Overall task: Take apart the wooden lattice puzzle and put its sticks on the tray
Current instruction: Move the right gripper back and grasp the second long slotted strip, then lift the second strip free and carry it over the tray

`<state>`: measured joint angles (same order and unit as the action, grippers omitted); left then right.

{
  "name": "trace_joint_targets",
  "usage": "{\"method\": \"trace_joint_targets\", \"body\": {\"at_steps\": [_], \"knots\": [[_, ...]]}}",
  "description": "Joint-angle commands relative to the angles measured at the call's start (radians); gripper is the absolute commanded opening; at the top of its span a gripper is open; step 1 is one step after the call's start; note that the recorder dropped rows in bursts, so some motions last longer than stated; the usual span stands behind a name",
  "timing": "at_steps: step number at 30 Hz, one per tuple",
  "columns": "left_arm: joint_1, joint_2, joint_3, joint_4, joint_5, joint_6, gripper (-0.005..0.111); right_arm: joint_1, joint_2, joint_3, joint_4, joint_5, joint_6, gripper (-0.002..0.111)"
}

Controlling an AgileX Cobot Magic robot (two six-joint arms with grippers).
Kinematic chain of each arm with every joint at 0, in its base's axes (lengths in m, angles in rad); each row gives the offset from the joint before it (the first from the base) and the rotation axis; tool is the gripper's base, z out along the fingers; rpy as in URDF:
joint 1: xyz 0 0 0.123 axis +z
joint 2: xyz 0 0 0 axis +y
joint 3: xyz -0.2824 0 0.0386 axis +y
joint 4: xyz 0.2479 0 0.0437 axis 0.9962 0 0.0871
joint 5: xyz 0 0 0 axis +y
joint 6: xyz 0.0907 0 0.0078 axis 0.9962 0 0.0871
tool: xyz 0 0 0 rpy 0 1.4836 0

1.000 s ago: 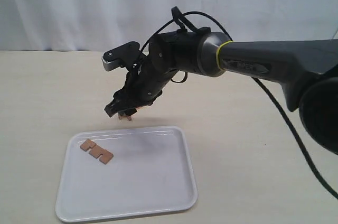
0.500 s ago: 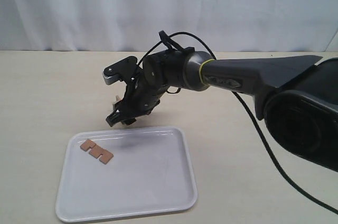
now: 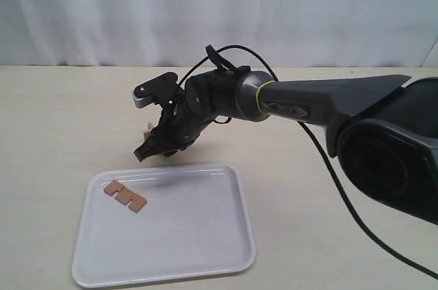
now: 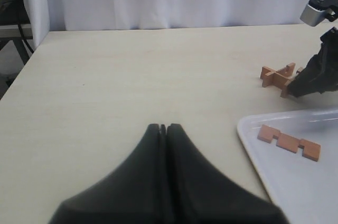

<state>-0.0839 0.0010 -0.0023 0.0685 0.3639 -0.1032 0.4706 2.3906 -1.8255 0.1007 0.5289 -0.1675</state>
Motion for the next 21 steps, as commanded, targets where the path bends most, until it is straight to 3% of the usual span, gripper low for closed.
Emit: {"method": "trace_joint_targets", "body": {"at_steps": [1, 6, 21], "knots": [[0.001, -0.001, 0.002, 0.003, -0.009, 0.001, 0.0, -0.003, 0.011, -0.006, 0.015, -0.027, 0.004, 0.03], [0.001, -0.001, 0.002, 0.003, -0.009, 0.001, 0.0, -0.003, 0.015, -0.006, 0.015, -0.025, 0.003, 0.004], [0.001, -0.001, 0.002, 0.003, -0.009, 0.001, 0.0, -0.003, -0.063, -0.006, 0.01, 0.026, -0.015, 0.004]]}}
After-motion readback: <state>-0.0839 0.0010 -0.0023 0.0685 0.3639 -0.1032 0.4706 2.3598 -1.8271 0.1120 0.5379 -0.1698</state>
